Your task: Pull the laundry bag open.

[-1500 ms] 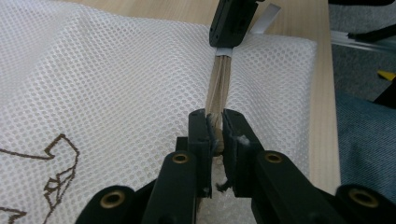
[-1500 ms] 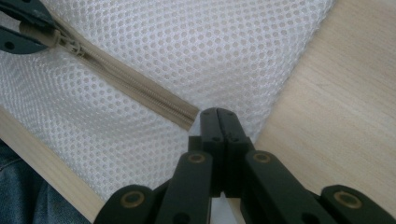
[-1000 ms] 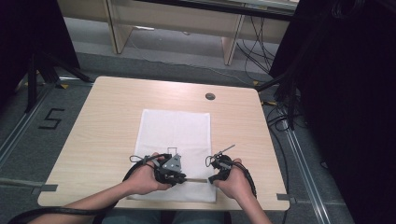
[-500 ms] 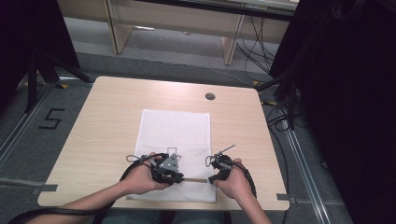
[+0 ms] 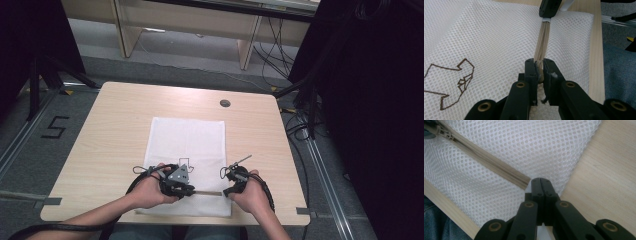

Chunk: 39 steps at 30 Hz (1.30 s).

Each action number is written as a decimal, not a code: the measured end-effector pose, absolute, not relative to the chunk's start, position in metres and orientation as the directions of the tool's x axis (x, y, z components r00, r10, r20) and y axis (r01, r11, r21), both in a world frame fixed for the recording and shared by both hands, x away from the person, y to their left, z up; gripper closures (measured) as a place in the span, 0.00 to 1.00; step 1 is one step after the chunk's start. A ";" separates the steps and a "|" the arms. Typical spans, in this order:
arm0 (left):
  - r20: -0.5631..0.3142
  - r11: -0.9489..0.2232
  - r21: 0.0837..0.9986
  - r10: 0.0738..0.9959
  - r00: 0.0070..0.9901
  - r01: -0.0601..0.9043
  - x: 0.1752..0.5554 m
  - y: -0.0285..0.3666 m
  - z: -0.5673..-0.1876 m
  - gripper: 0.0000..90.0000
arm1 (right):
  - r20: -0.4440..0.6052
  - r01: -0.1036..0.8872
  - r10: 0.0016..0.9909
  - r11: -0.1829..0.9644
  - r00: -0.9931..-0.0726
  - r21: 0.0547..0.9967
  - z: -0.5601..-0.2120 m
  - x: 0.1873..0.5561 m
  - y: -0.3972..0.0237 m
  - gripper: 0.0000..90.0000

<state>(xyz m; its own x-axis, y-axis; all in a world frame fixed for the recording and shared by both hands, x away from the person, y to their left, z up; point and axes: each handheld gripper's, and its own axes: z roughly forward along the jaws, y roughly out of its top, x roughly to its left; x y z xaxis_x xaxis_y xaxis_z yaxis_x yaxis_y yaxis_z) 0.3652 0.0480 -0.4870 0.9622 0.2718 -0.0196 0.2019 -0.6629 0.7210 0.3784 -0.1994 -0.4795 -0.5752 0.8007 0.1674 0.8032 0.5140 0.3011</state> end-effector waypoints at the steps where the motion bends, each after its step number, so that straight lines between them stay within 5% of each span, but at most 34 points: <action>1: -0.023 -0.663 0.719 0.276 0.961 0.208 0.365 0.048 -0.487 0.91 | 0.167 0.803 0.801 0.514 -0.575 0.302 -0.479 0.378 -0.199 1.00; 39: -0.032 -0.659 0.715 0.304 0.952 0.235 0.362 0.066 -0.488 0.91 | 0.165 0.804 0.802 0.512 -0.574 0.302 -0.479 0.378 -0.199 1.00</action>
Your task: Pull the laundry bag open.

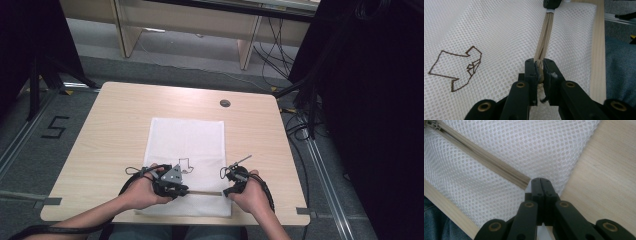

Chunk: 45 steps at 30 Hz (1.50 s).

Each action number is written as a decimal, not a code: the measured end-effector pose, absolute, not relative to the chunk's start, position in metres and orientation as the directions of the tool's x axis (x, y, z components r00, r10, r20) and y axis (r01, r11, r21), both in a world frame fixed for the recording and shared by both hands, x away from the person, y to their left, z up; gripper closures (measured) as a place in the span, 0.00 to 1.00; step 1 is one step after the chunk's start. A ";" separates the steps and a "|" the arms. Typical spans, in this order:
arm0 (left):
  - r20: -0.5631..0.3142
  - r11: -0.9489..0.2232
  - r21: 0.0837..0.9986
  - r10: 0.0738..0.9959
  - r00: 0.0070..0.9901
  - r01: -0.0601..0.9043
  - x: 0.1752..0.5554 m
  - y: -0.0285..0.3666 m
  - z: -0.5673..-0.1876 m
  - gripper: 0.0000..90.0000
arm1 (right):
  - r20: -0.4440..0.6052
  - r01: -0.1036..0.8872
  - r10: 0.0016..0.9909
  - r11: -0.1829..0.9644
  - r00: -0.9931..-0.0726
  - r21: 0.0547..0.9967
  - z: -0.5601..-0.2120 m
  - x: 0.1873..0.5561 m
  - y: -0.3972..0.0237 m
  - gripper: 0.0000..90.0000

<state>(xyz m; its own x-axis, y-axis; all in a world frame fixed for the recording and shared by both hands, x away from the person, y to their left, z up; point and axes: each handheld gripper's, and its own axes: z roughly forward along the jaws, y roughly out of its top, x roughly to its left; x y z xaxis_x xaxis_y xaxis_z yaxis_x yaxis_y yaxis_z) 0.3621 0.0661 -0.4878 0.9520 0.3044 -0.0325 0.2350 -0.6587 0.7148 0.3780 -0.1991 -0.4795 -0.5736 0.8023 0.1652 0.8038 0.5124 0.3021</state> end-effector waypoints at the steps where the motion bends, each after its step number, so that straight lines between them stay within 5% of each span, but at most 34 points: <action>1: -0.029 -0.663 0.713 0.298 0.954 0.229 0.362 0.067 -0.487 0.91 | 0.165 0.804 0.802 0.513 -0.574 0.302 -0.479 0.378 -0.199 1.00; 45: -0.036 -0.661 0.707 0.321 0.946 0.251 0.360 0.082 -0.489 0.91 | 0.151 0.810 0.812 0.508 -0.564 0.294 -0.479 0.378 -0.196 1.00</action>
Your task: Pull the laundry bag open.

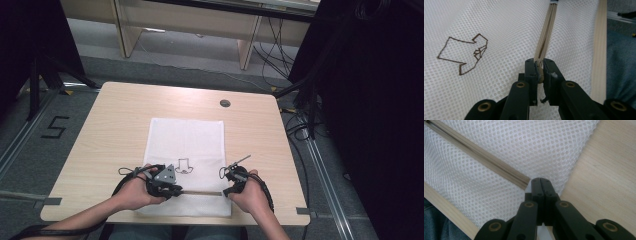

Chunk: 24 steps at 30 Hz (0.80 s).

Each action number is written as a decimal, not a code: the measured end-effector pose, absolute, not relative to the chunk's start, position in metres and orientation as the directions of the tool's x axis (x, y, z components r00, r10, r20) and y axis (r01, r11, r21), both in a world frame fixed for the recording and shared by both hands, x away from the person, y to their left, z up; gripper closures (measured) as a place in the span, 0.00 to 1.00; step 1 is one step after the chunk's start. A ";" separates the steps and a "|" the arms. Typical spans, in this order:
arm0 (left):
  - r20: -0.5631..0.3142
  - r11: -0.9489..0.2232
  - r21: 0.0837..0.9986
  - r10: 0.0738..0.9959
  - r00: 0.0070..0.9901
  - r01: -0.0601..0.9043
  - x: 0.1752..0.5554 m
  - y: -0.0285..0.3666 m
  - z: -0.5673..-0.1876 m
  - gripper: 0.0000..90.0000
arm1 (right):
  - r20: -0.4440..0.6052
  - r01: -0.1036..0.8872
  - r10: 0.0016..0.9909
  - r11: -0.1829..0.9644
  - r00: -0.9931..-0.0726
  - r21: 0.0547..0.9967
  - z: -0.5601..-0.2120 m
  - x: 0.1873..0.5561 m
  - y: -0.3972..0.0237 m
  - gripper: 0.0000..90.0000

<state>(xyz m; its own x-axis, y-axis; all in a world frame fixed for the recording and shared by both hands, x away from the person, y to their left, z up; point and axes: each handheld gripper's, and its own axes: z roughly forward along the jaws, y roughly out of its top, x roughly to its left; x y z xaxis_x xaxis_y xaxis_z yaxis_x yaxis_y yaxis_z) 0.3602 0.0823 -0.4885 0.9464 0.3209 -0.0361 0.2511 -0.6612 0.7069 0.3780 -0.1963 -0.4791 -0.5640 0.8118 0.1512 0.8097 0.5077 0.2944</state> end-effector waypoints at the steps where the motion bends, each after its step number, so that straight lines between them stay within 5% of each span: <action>1: -0.031 -0.667 0.704 0.314 0.949 0.244 0.361 0.083 -0.489 0.91 | 0.148 0.806 0.809 0.512 -0.569 0.296 -0.479 0.378 -0.197 1.00; 24: -0.042 -0.658 0.698 0.356 0.934 0.282 0.361 0.104 -0.487 0.91 | 0.153 0.801 0.803 0.517 -0.576 0.303 -0.480 0.379 -0.198 1.00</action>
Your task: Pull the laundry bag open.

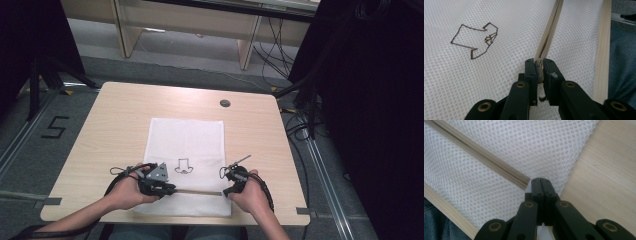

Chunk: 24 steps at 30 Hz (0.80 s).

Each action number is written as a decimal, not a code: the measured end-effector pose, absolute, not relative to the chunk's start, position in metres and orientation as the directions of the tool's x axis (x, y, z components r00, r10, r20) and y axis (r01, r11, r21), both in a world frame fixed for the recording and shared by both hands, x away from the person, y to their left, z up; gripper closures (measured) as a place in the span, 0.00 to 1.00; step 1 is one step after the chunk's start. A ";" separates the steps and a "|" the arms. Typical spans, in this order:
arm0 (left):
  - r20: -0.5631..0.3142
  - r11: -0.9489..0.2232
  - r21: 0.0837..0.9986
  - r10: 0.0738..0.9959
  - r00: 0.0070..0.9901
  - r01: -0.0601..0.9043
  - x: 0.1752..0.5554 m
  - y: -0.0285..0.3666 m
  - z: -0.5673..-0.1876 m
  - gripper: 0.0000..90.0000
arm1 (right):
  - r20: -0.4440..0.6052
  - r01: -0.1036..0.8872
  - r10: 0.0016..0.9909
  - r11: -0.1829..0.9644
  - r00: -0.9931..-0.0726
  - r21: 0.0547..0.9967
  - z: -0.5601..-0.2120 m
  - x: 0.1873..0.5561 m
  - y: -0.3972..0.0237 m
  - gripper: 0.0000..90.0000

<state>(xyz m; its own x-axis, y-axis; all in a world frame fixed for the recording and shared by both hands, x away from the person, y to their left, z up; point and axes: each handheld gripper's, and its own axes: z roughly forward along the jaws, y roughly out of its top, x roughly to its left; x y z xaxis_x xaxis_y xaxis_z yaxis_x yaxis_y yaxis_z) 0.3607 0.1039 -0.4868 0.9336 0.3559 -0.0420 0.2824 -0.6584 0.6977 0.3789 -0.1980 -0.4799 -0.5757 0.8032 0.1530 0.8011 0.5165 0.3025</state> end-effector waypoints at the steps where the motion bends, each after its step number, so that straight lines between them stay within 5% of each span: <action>1: -0.048 -0.648 0.706 0.359 0.932 0.286 0.360 0.104 -0.487 0.91 | 0.153 0.801 0.803 0.517 -0.576 0.302 -0.480 0.379 -0.198 1.00; 24: -0.060 -0.645 0.706 0.360 0.931 0.294 0.359 0.110 -0.486 0.91 | 0.155 0.806 0.808 0.510 -0.569 0.299 -0.480 0.378 -0.198 1.00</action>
<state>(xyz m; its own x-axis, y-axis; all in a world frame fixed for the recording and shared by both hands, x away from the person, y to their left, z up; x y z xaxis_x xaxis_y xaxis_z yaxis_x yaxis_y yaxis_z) 0.3592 0.1104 -0.4863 0.9312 0.3595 -0.0599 0.2943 -0.6445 0.7057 0.3782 -0.1976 -0.4795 -0.5687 0.8077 0.1555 0.8063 0.5101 0.2994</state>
